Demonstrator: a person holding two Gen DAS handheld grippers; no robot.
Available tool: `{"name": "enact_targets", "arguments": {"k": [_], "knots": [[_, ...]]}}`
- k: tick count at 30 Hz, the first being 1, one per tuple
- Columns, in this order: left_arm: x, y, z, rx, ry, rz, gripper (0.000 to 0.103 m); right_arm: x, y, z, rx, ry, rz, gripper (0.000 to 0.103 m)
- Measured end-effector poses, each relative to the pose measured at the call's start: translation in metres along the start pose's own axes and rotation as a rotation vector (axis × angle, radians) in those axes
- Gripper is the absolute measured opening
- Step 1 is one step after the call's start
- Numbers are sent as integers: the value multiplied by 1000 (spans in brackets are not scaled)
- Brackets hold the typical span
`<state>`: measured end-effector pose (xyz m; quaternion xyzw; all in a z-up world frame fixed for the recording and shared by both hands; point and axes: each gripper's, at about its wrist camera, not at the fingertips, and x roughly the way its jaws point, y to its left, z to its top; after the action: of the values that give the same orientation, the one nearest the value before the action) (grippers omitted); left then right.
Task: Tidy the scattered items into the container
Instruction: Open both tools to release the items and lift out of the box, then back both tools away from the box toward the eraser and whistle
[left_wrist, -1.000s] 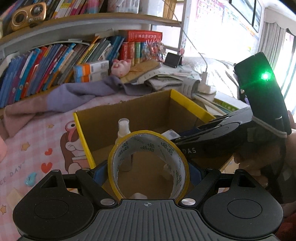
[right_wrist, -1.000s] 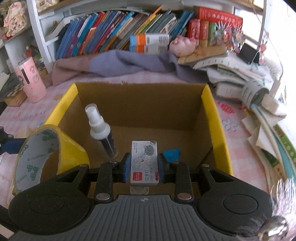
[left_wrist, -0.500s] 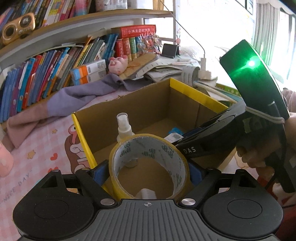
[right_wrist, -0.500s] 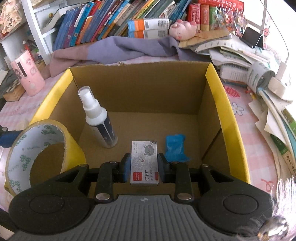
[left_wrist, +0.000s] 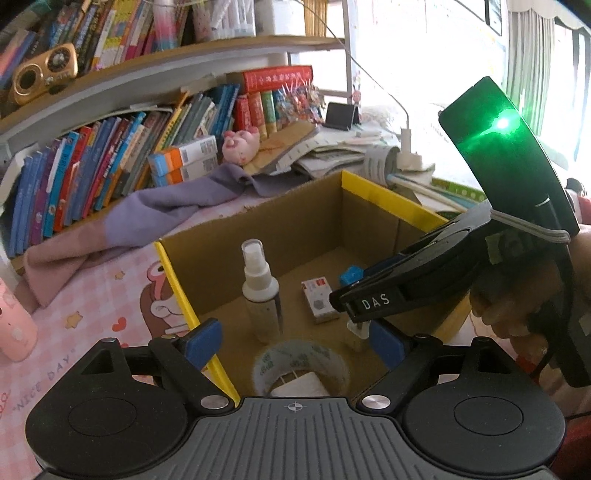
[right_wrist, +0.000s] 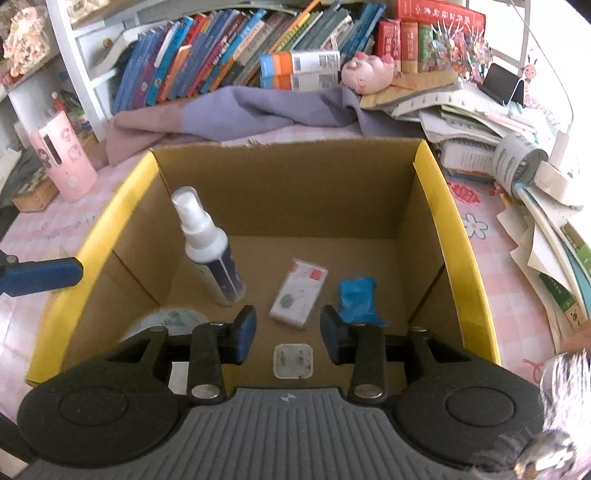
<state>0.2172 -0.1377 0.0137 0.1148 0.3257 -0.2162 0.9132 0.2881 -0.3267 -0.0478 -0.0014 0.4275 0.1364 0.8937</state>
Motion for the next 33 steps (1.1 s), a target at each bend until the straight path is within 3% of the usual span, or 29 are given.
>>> {"name": "enact_targets", "arguments": {"k": [18, 27, 33], "knots": [[-56, 16, -14, -79, -102, 31, 90, -61, 34, -12, -42, -155, -36, 42], [-90, 27, -30, -130, -161, 60, 90, -99, 52, -41, -24, -289, -77, 42], [-108, 35, -46, -157, -178, 71, 92, -109, 74, -65, -7, -310, -98, 42]]}}
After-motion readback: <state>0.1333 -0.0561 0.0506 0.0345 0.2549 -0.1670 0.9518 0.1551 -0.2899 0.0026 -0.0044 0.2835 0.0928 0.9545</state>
